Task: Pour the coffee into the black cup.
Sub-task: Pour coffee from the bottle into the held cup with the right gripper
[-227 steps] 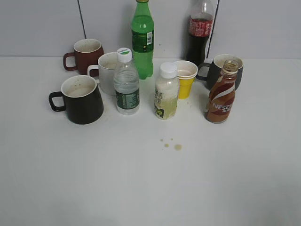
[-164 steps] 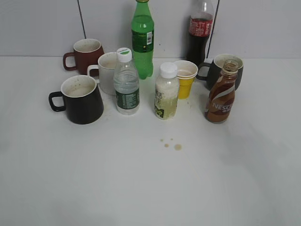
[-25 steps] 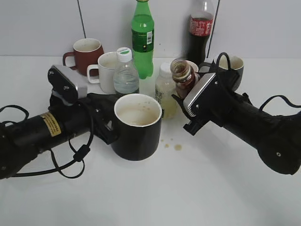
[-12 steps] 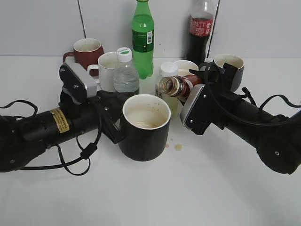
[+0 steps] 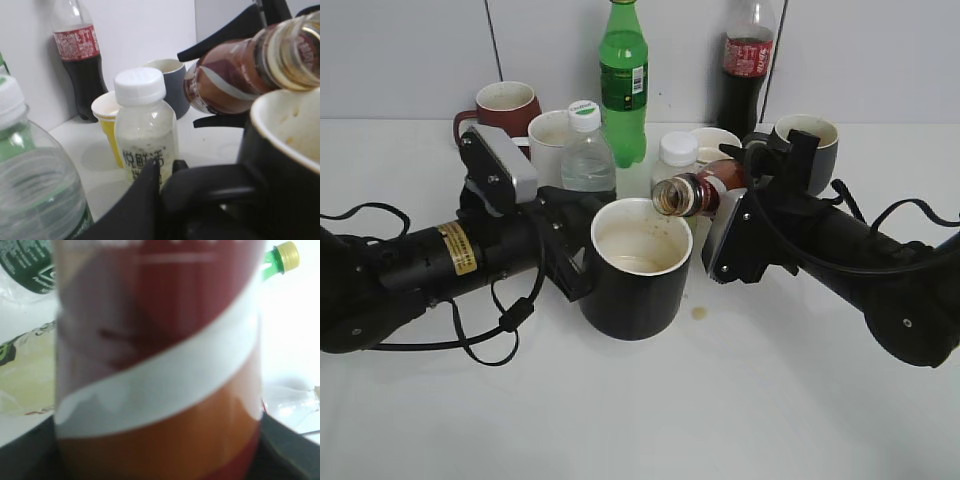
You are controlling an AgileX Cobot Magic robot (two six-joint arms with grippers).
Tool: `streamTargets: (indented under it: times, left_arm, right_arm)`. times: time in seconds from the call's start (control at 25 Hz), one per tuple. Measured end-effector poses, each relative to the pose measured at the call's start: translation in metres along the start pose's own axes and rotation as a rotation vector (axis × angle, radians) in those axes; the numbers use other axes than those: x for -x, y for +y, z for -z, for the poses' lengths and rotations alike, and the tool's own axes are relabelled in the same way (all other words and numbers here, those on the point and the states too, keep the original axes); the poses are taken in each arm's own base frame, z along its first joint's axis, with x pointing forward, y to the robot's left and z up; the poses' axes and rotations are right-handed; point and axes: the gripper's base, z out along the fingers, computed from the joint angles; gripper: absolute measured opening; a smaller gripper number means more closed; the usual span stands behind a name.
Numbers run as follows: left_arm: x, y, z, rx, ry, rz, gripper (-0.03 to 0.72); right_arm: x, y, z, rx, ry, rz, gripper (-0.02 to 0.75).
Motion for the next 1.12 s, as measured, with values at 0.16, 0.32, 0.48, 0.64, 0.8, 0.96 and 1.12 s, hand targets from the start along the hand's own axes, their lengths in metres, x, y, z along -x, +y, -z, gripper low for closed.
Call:
streamTargets:
  times: [0.16,0.32,0.48,0.64,0.8,0.96,1.12]
  left_arm:
    - [-0.0005,-0.0002,0.0,-0.002,0.005,-0.001,0.044]
    - [-0.0027,-0.0001,0.0,-0.001,0.03,-0.001,0.044]
    - [-0.0039,-0.0001,0.0,0.0,0.043,-0.002,0.044]
    - [-0.0052,0.0,0.0001,0.001,0.057,-0.002,0.044]
    - [-0.007,0.0001,0.0002,0.002,0.077,-0.002,0.044]
    - [-0.0072,0.0001,0.0003,0.002,0.08,-0.002,0.044]
    - [-0.0077,-0.0002,0.0003,-0.001,0.085,-0.004,0.044]
  right_arm:
    - [0.0,0.0,0.0,0.0,0.0,0.021,0.502]
    - [0.0,0.0,0.0,0.0,0.0,0.056,0.502]
    - [0.0,0.0,0.0,0.0,0.0,0.061,0.502]
    - [0.0008,-0.0021,-0.0025,-0.009,-0.005,0.068,0.502]
    - [0.0009,-0.0025,-0.0028,-0.012,-0.005,0.106,0.502]
    - [0.0009,-0.0024,-0.0028,-0.011,-0.005,0.137,0.502]
    - [0.0009,-0.0024,-0.0028,-0.011,-0.005,0.158,0.502]
